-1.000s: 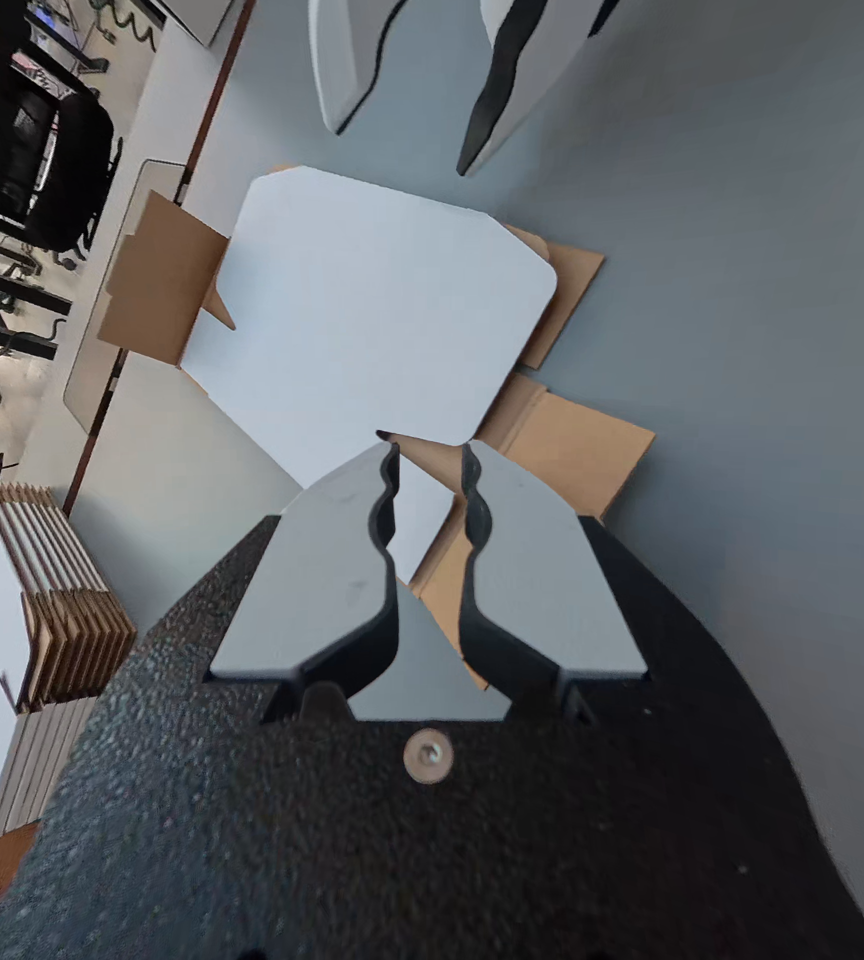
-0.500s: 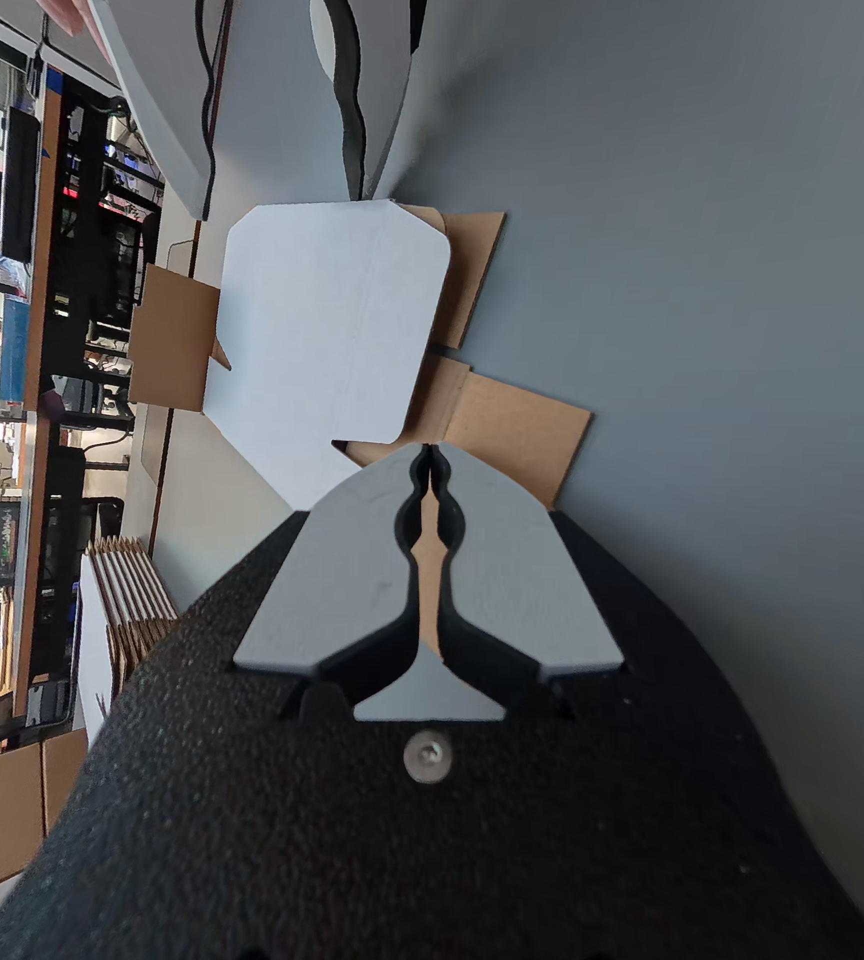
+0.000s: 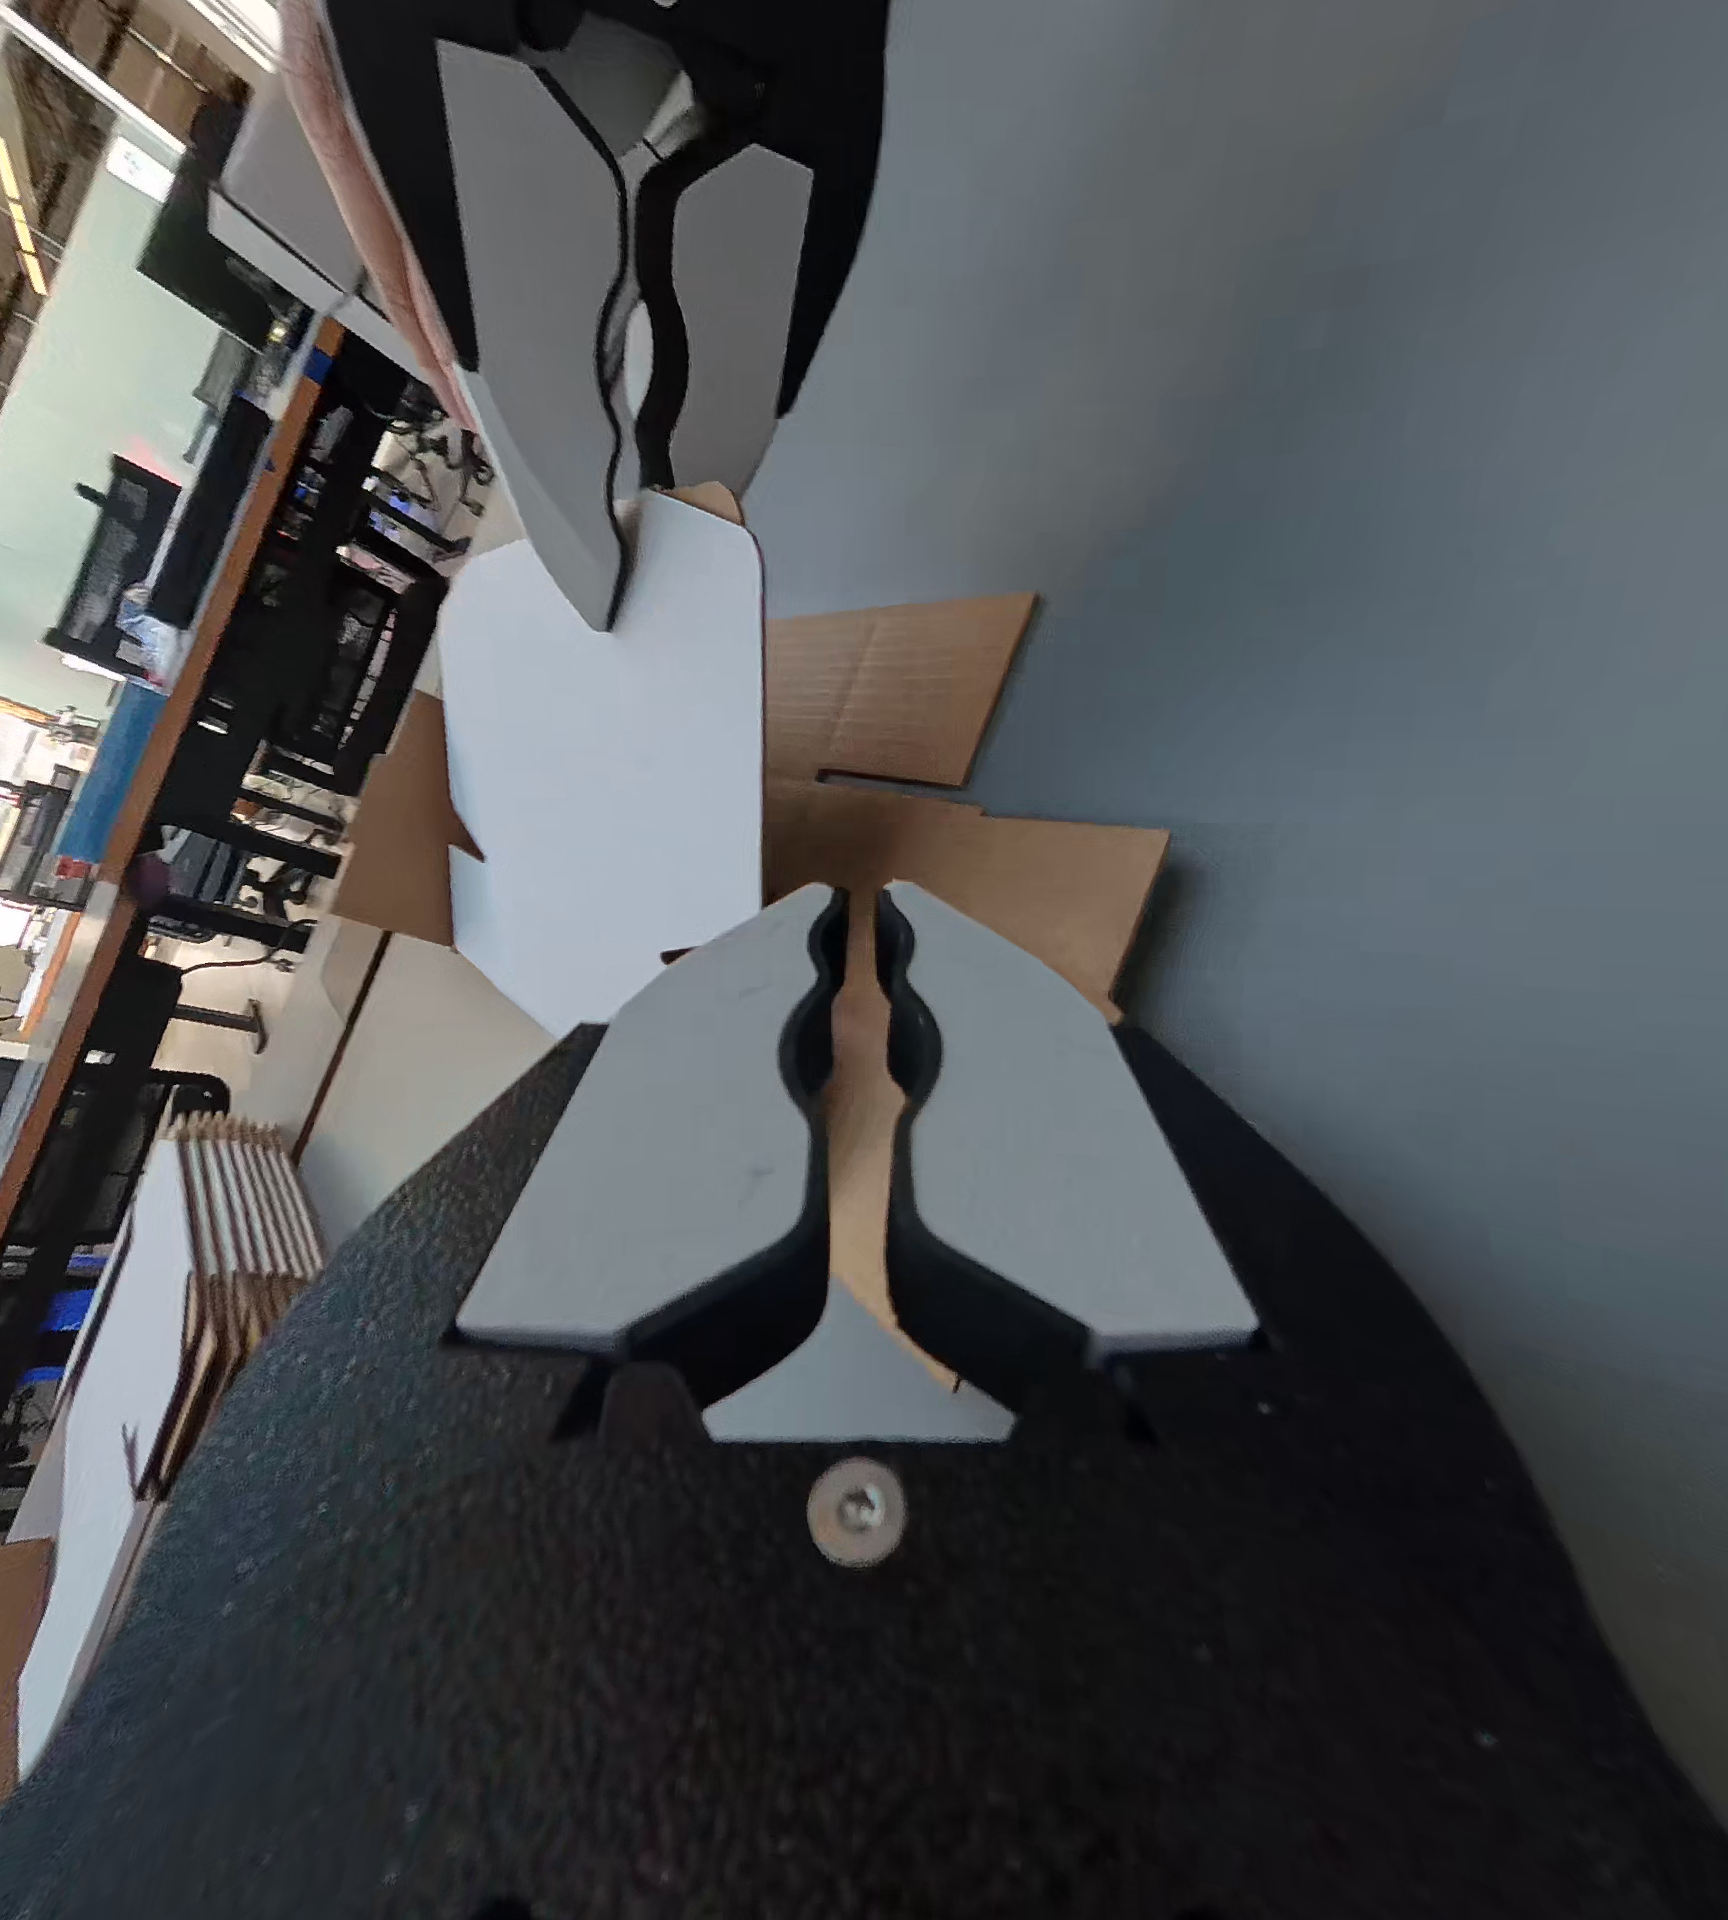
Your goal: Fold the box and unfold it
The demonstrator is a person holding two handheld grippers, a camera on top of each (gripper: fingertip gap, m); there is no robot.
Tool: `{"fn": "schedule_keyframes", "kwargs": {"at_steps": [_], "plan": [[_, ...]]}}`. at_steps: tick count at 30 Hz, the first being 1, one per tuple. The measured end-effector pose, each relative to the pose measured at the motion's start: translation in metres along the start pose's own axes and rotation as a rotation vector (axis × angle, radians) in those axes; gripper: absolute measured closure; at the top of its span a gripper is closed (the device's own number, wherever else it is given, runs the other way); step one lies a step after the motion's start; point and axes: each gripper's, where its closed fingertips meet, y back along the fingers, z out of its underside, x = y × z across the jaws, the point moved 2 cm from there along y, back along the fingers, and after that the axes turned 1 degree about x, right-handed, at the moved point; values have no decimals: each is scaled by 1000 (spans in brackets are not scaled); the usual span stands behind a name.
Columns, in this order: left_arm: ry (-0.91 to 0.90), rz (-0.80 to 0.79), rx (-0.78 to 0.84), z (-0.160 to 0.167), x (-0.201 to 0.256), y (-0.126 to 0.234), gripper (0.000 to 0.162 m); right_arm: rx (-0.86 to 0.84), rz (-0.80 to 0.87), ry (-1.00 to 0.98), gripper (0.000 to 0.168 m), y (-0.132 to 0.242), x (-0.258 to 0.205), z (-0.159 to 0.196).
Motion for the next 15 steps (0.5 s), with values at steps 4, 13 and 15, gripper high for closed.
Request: {"fn": "schedule_keyframes", "kwargs": {"at_steps": [4,13,15], "plan": [[54,-148,65,-35,-34,17,137,-22,-73,50,164,7,16,-5],[113,-132,-166,-47,-51,1,149,27,-214,-15,165,13,51,-36],[162,-214,-159,-46,-58,3,154,-9,-184,-74,164,14,55,-32]]}}
